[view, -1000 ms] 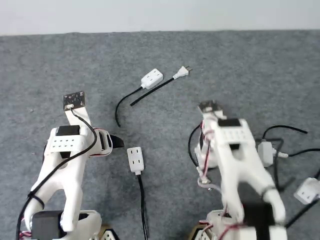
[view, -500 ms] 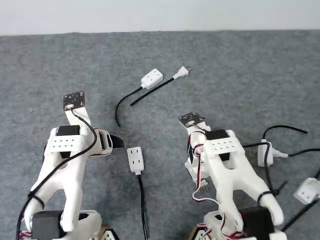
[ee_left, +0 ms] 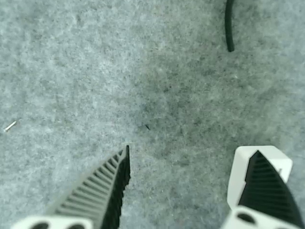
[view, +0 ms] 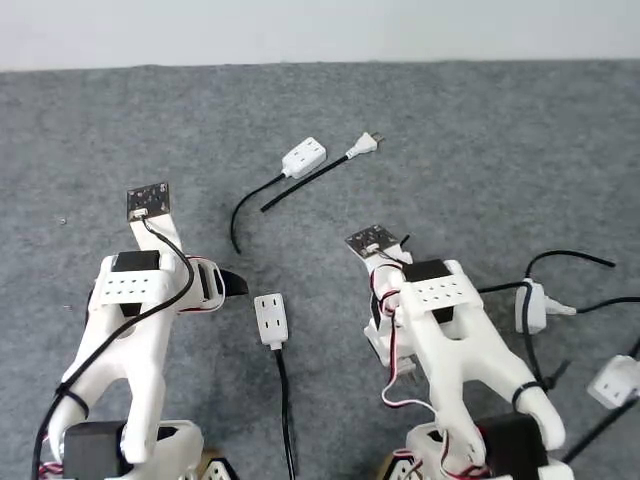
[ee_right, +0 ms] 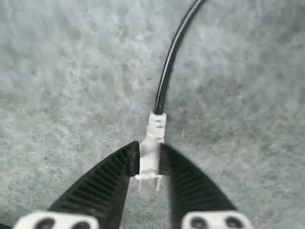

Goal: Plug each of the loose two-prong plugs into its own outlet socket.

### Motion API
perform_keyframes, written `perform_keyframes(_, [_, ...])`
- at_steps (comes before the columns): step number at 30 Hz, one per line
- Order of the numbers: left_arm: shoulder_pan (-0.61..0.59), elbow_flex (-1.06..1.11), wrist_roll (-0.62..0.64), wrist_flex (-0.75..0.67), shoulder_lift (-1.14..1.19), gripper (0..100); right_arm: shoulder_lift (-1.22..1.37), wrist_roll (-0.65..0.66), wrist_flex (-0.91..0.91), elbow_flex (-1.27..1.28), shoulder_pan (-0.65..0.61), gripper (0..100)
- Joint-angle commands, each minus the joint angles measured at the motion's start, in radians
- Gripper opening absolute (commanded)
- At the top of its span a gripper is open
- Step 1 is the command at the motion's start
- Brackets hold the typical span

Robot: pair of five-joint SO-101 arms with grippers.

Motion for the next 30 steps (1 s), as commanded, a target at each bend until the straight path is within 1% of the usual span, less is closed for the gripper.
perform_keyframes(1, [0.002, -0.01, -0.011, -0.015, -0.021, 36, -0.01, -0.034, -0.015, -0.06, -0.002, 15.3])
perform_keyframes(5, [0.002, -0.01, -0.011, -0.015, -0.021, 36, -0.004, -0.037, -0.044, -0.058, 0.002, 13.2])
perform_keyframes(14, [0.002, -0.01, -0.011, -0.015, -0.021, 36, -0.01, -0.037, -0.084, -0.066, 0.016, 13.3])
perform_keyframes(16, [0.002, -0.01, -0.011, -0.015, -0.021, 36, -0.01, -0.037, -0.076, -0.094, 0.054, 13.3])
perform_keyframes(19, [0.002, -0.01, -0.011, -0.015, -0.021, 36, -0.01, -0.037, -0.076, -0.126, 0.15, 13.1])
perform_keyframes(21, [0.002, -0.01, -0.011, -0.015, -0.021, 36, -0.01, -0.037, -0.076, -0.129, 0.177, 10.8])
perform_keyframes(25, [0.002, -0.01, -0.011, -0.015, -0.021, 36, 0.002, -0.028, -0.074, -0.118, 0.151, 0.6])
perform_keyframes(28, [0.002, -0.01, -0.011, -0.015, -0.021, 36, -0.01, -0.026, -0.071, -0.072, 0.097, 1.9])
perform_keyframes(30, [0.002, -0.01, -0.011, -0.015, -0.021, 36, -0.016, -0.026, -0.05, -0.066, 0.074, 1.0])
